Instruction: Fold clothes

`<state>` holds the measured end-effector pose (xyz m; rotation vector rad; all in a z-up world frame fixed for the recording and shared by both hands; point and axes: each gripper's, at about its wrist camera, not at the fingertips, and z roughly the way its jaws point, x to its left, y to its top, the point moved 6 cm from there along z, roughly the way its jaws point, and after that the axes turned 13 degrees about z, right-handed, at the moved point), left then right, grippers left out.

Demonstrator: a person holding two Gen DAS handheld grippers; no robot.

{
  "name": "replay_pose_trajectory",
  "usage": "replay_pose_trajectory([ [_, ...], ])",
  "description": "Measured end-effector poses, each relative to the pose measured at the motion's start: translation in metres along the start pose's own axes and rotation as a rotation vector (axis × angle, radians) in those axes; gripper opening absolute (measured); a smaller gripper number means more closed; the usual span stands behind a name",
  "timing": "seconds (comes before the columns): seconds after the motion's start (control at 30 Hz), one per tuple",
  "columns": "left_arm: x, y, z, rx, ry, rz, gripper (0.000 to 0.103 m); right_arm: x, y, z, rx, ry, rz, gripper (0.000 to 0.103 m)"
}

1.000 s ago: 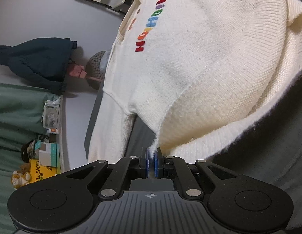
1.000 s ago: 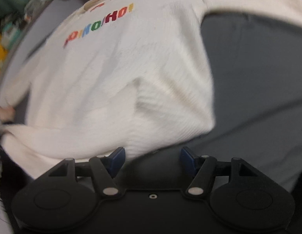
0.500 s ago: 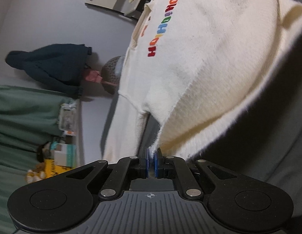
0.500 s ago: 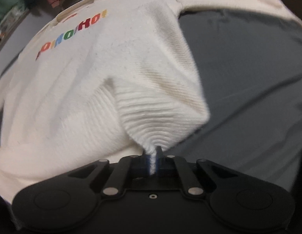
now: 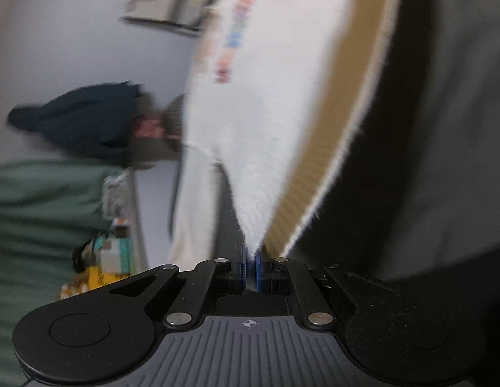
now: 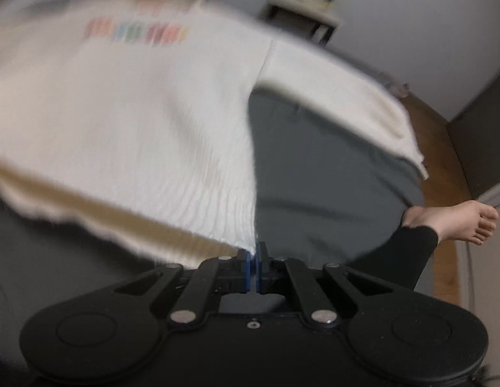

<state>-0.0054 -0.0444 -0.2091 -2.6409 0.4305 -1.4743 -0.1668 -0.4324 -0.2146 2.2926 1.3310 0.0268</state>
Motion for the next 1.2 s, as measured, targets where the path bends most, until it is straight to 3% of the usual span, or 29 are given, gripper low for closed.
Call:
replay_pose_trajectory([
  [0.1,-0.019,0.005,0.014,0.003,-0.039,0.071,0.005,0.009,-0.010,0.039,0.069,-0.016,-0.011,0.003],
  [0.23,-0.016,0.007,0.020,0.001,-0.088,0.063,0.005,0.014,-0.022,0.055,0.119,0.016,-0.004,0.003],
  [0.37,-0.004,0.002,0.016,-0.024,-0.079,0.010,0.005,0.017,-0.027,0.048,0.102,0.033,-0.069,0.003],
  [0.47,0.011,-0.011,0.009,-0.021,-0.070,-0.070,0.005,0.021,-0.026,0.026,0.036,0.036,-0.115,0.003],
  [0.57,0.002,-0.014,0.018,-0.024,-0.122,-0.067,0.005,0.021,-0.029,0.014,0.011,0.050,-0.130,0.003],
  [0.63,-0.011,-0.011,0.026,-0.037,-0.190,-0.036,0.005,0.023,-0.037,0.022,0.062,0.069,-0.134,0.003],
  [0.83,-0.003,-0.008,0.029,-0.027,-0.271,-0.067,0.010,0.016,-0.050,0.043,0.189,0.134,-0.039,0.006],
  [0.93,0.005,-0.012,0.020,-0.030,-0.228,-0.003,0.037,0.020,-0.048,0.026,0.132,0.155,-0.068,0.016],
  [1.0,0.015,-0.013,0.007,-0.032,-0.154,0.032,0.092,0.032,-0.046,0.006,0.058,0.177,-0.140,0.022],
  [1.03,0.021,-0.011,-0.003,-0.053,-0.106,0.040,0.100,0.041,-0.046,-0.003,0.019,0.190,-0.186,0.026],
  [1.13,0.037,0.007,-0.028,-0.168,0.015,0.035,0.103,0.076,-0.045,-0.033,-0.129,0.222,-0.328,0.031],
  [1.2,0.037,0.031,-0.038,-0.266,0.085,0.044,0.103,0.096,-0.048,-0.034,-0.178,0.218,-0.409,0.031],
])
